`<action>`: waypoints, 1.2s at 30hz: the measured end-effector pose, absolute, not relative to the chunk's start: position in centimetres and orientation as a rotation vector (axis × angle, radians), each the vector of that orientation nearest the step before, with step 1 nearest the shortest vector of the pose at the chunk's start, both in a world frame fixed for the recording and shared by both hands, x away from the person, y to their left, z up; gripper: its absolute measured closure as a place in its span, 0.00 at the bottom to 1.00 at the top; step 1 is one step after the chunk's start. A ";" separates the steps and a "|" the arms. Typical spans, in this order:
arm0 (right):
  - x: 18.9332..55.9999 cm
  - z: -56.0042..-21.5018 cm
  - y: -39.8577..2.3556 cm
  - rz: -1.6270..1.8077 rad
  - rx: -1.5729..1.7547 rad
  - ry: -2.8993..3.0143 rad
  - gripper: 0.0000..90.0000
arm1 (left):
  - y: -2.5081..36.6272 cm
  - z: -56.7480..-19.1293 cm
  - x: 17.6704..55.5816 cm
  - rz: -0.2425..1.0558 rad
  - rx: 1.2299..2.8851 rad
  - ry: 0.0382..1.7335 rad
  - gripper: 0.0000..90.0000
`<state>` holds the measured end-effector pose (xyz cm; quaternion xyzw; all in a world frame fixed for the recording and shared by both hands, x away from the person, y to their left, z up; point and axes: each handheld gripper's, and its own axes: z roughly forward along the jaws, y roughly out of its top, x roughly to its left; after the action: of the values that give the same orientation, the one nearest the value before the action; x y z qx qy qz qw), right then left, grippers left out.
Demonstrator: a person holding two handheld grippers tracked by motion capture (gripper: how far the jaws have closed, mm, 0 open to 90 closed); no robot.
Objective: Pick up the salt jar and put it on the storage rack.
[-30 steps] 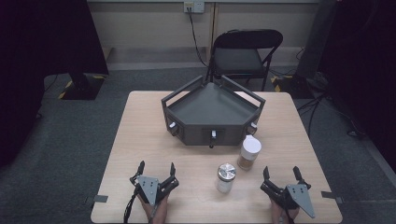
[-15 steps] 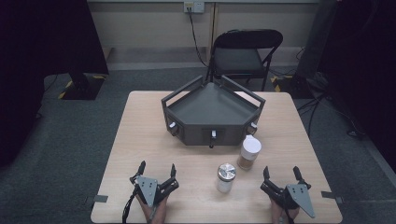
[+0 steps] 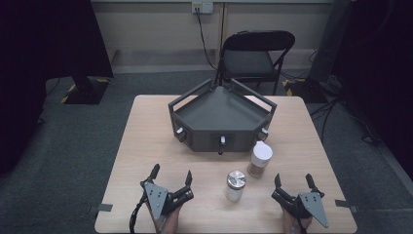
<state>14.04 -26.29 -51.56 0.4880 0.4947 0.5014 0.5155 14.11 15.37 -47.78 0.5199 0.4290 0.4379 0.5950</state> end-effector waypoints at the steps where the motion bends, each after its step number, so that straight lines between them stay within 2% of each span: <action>1: 14.0 -51.6 -26.3 1.205 1.172 1.188 0.00 | 15.2 -47.6 14.1 1.015 1.210 0.990 0.00; 10: 14.0 -51.6 -26.2 1.202 1.173 1.186 0.00 | 13.1 -46.6 14.7 0.967 1.275 0.903 0.00; 16: 14.0 -51.6 -26.2 1.203 1.171 1.186 0.00 | 11.9 -46.2 15.5 0.847 1.304 0.824 0.00; 24: 14.0 -51.6 -26.3 1.204 1.170 1.186 0.00 | 9.6 -46.1 16.1 0.811 1.366 0.785 0.00; 36: 14.0 -51.6 -26.3 1.204 1.169 1.188 0.00 | 6.8 -47.2 16.4 0.836 1.427 0.768 0.01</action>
<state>14.00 -26.28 -51.59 0.4869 0.4947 0.5014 0.5165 16.40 6.80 -47.20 0.6187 0.3331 0.3624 0.6123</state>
